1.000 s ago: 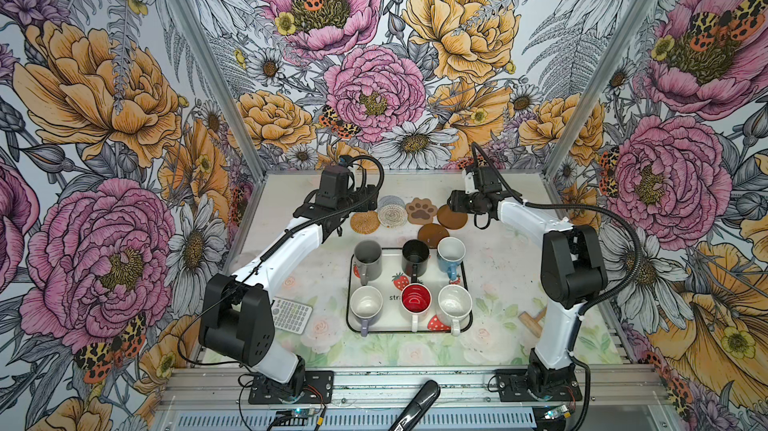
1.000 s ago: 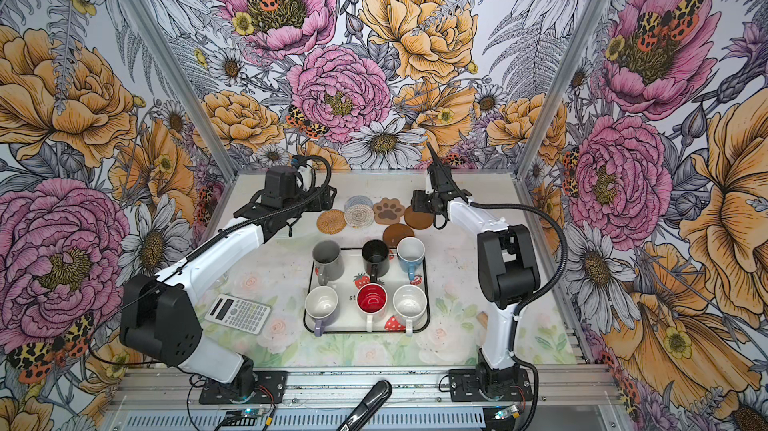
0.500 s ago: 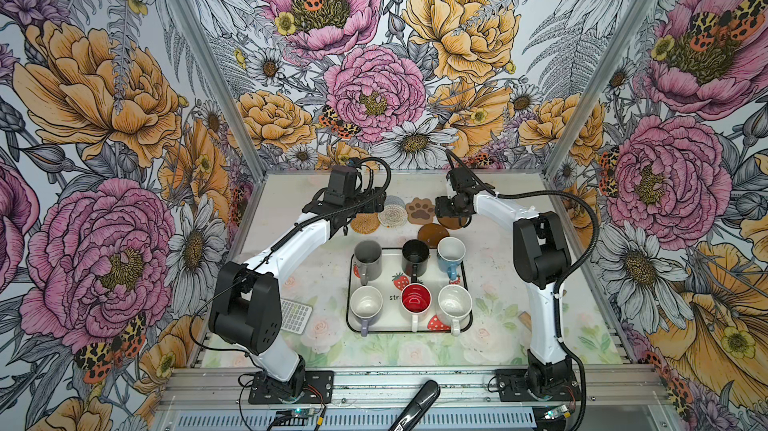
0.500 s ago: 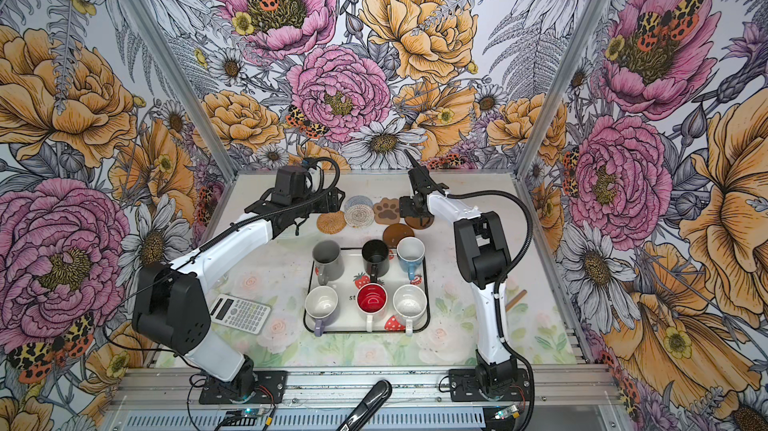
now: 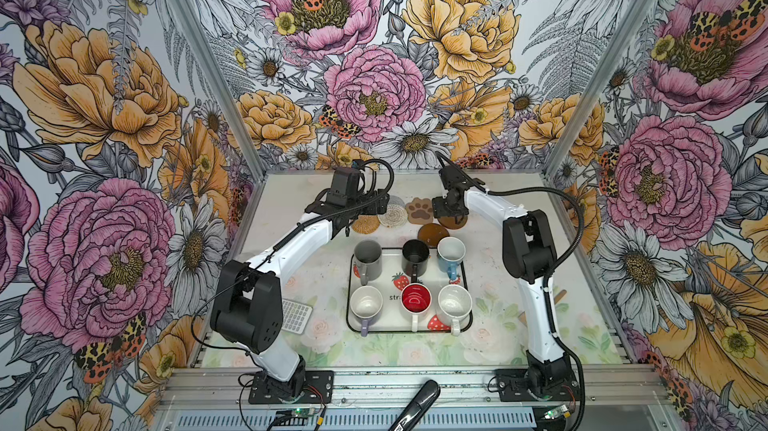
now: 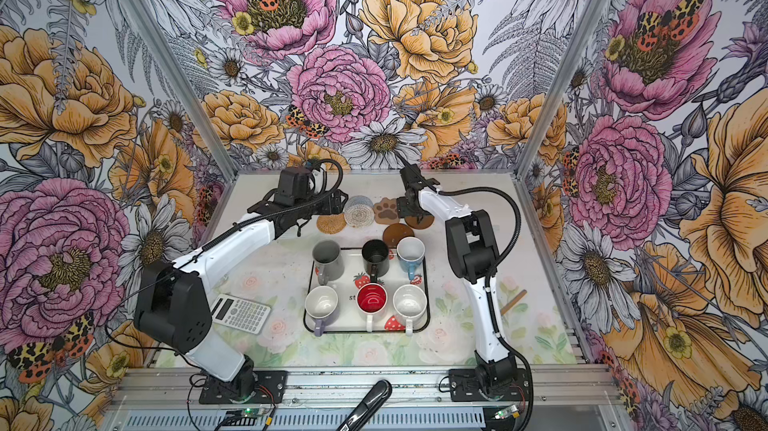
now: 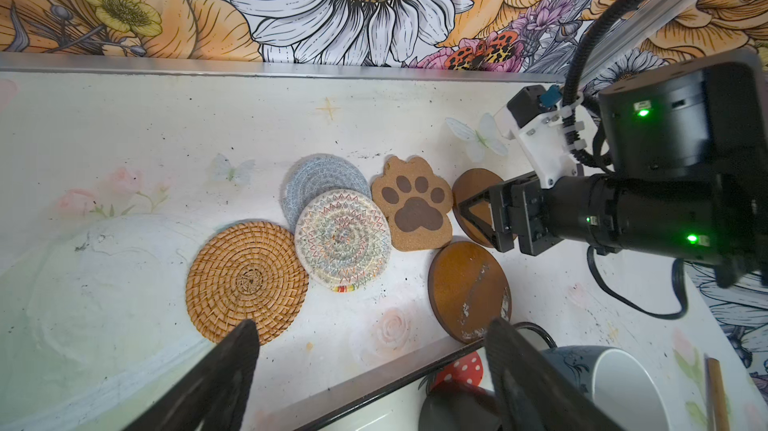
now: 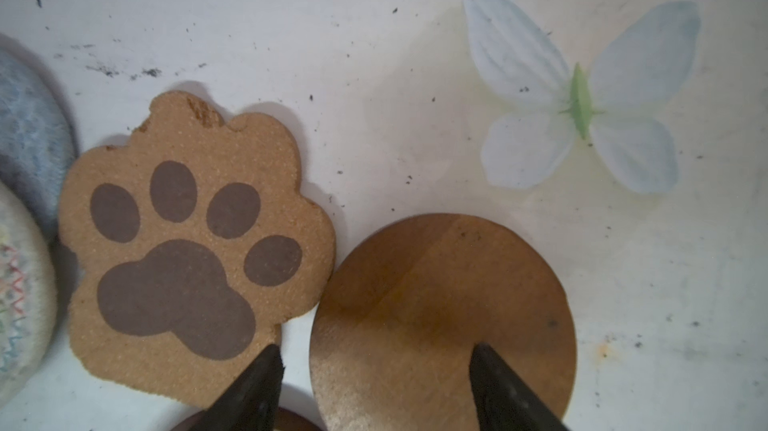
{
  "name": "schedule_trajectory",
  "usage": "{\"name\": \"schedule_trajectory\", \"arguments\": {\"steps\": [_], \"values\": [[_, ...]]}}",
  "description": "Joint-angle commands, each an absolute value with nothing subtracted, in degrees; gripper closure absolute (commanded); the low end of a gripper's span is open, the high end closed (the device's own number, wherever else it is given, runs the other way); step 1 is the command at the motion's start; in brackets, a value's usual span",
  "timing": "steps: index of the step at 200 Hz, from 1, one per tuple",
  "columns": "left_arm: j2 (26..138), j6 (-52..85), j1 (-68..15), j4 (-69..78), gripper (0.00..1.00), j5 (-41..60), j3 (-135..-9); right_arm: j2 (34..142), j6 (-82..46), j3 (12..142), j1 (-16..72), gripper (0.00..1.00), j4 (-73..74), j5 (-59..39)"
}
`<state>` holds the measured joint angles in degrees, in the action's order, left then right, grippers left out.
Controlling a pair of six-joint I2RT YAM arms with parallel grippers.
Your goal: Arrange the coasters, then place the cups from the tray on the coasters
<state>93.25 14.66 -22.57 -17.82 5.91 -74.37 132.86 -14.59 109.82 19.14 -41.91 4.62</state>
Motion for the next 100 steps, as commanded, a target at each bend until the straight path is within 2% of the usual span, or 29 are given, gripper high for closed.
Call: {"name": "schedule_trajectory", "arguments": {"steps": [1,60,100], "values": [[93.7,14.6,-23.1,-17.9,0.13,7.7,-75.4,134.6,-13.2,111.8,20.0,0.19,-44.0,7.4],[93.5,14.7,-23.1,-17.9,0.13,8.2,-75.6,136.4,-11.2,113.3,20.8,0.17,-45.5,12.4],[93.4,14.9,-23.1,-17.9,0.13,8.4,-75.8,137.5,-11.9,113.2,19.4,0.19,-45.7,10.3]]}}
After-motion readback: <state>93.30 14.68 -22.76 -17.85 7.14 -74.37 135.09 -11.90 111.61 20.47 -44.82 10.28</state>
